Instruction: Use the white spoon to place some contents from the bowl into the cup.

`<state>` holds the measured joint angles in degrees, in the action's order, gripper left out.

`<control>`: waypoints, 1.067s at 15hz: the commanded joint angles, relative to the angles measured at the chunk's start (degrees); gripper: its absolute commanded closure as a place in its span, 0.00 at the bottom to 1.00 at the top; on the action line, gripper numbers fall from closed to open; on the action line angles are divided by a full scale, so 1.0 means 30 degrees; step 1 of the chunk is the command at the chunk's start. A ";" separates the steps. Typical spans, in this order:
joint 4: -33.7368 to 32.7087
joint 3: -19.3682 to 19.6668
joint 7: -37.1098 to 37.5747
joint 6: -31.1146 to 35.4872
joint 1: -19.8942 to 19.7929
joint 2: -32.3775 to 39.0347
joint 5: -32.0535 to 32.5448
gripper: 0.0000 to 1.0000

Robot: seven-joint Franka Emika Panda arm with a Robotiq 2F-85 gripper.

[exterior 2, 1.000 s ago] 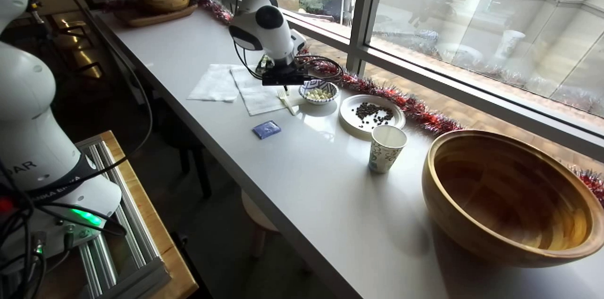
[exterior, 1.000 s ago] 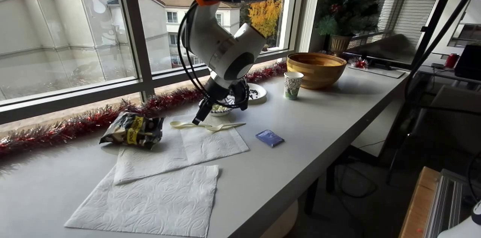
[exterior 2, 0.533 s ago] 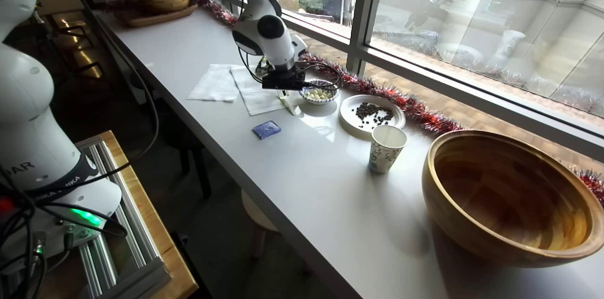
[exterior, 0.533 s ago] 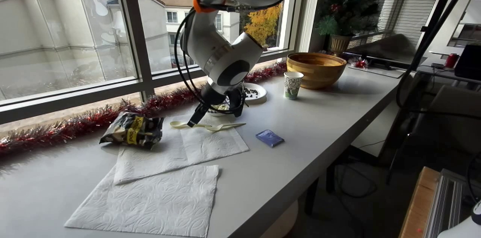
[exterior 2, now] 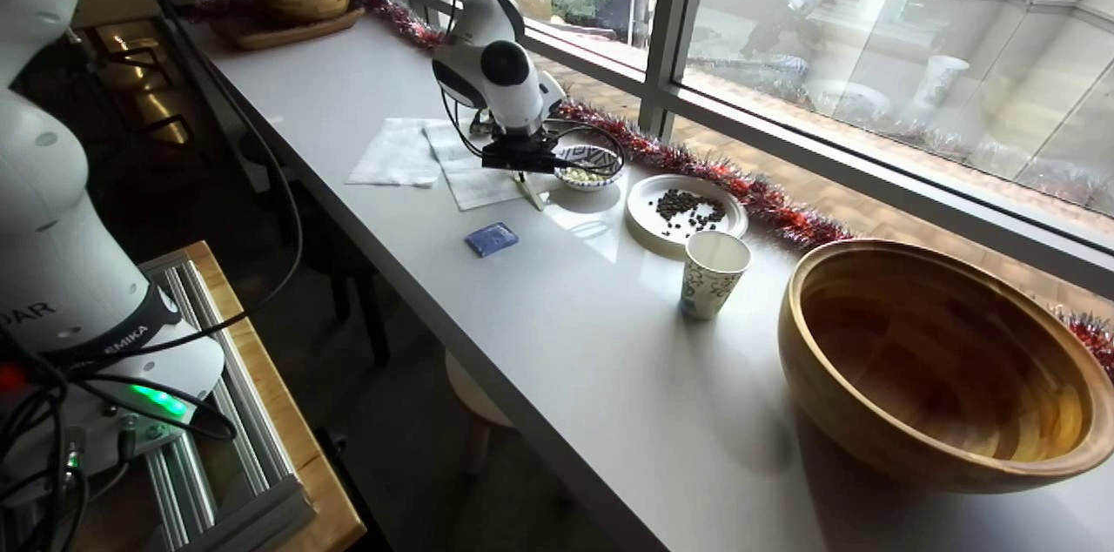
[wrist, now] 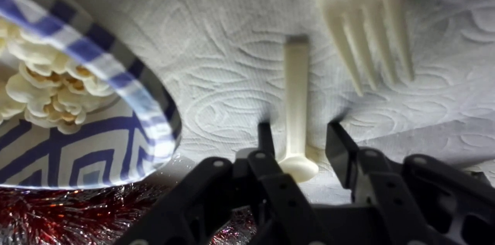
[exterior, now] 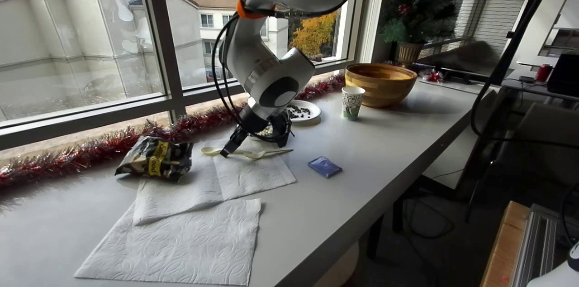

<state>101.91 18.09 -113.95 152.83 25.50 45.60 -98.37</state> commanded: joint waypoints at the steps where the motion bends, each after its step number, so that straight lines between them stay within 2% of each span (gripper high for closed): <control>1: -0.0264 -0.0090 -0.0730 -0.0794 -0.0499 0.0198 -0.0385 0.79; 2: -0.0373 -0.2229 -0.0950 0.0329 -0.2393 -0.0254 0.0665 0.87; 3: -0.0298 -0.0346 -0.0779 -0.0600 -0.0830 0.0015 -0.0175 0.95; 4: -0.0199 -0.0564 -0.0561 -0.0519 -0.1061 -0.0298 0.0130 0.99; 5: -0.0206 -0.2445 -0.0579 0.0569 -0.2695 -0.0805 0.1194 1.00; 6: -0.0031 -0.2574 -0.0156 0.0680 -0.2800 -0.1106 0.1700 0.98; 7: 0.0211 -0.1153 0.0264 0.0007 -0.1577 -0.1268 0.1446 0.97; 8: 0.0238 -0.1308 0.0447 0.0150 -0.1725 -0.1542 0.1678 0.97; 9: 0.0379 -0.2901 0.1053 0.1176 -0.3051 -0.2186 0.2939 0.97; 11: 0.0696 -0.3246 0.2799 0.1941 -0.3157 -0.2959 0.4707 0.97; 12: 0.0814 -0.1771 0.3533 0.1776 -0.1869 -0.3083 0.4867 0.97; 14: 0.1151 -0.1101 0.5126 0.2652 -0.1345 -0.3582 0.6927 0.97; 15: 0.1408 -0.2250 0.6215 0.3787 -0.2406 -0.3908 0.9114 0.97; 16: 0.1849 -0.0022 0.7301 0.3403 -0.0704 -0.3901 0.9947 0.97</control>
<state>102.71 12.82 -100.34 160.75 19.31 36.80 -78.28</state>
